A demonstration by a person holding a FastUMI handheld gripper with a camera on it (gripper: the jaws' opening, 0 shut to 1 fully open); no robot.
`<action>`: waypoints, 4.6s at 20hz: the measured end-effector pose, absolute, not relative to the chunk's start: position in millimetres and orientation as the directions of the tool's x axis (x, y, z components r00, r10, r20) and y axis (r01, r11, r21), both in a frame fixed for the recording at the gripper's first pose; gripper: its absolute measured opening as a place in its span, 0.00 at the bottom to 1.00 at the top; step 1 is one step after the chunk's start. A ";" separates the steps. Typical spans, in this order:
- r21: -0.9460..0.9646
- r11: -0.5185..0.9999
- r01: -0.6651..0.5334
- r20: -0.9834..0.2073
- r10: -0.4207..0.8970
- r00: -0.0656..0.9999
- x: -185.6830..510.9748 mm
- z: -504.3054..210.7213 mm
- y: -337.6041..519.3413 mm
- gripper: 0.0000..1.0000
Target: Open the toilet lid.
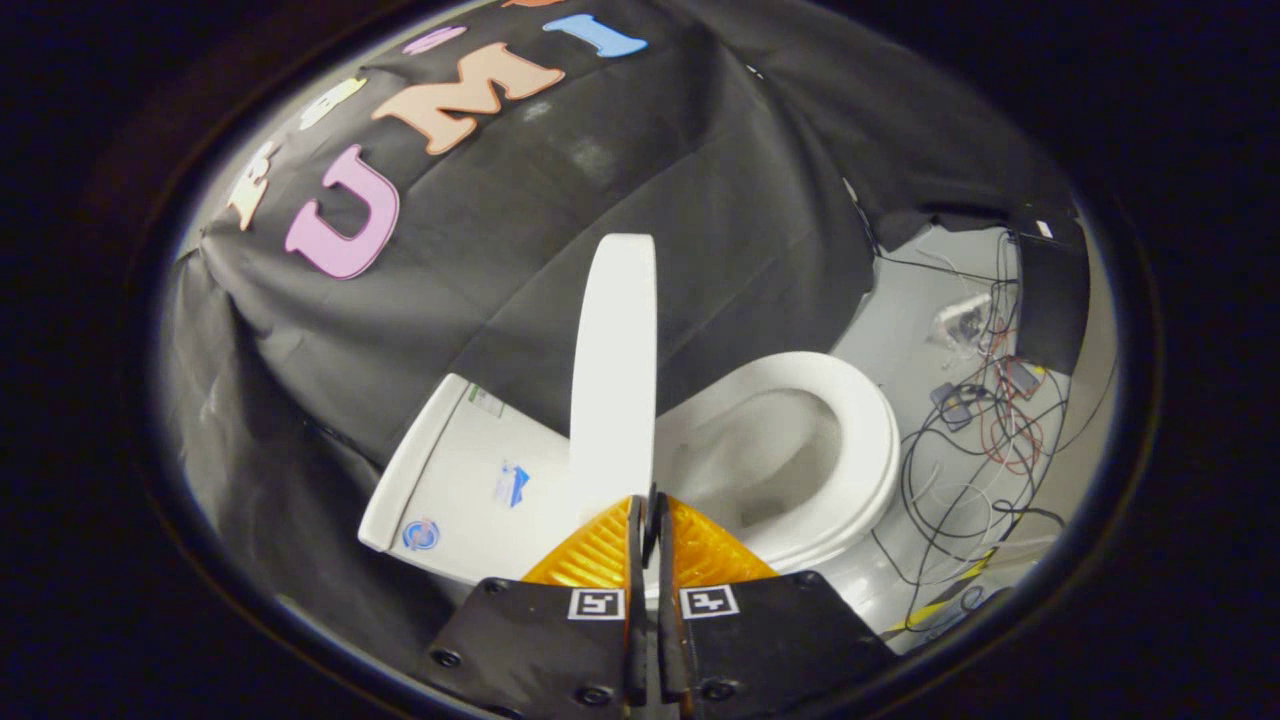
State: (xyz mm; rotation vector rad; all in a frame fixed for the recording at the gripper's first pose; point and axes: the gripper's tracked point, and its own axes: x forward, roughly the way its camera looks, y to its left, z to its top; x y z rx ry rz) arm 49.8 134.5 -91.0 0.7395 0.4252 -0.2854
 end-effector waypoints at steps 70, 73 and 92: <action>0.308 0.914 0.263 -0.433 -0.112 0.894 159.1 -10.9 368.4 0.91; 0.263 0.936 0.235 -0.428 -0.105 0.898 151.9 -9.6 365.3 0.95; 0.025 0.991 0.129 -0.352 -0.112 0.929 69.6 -14.9 288.3 0.99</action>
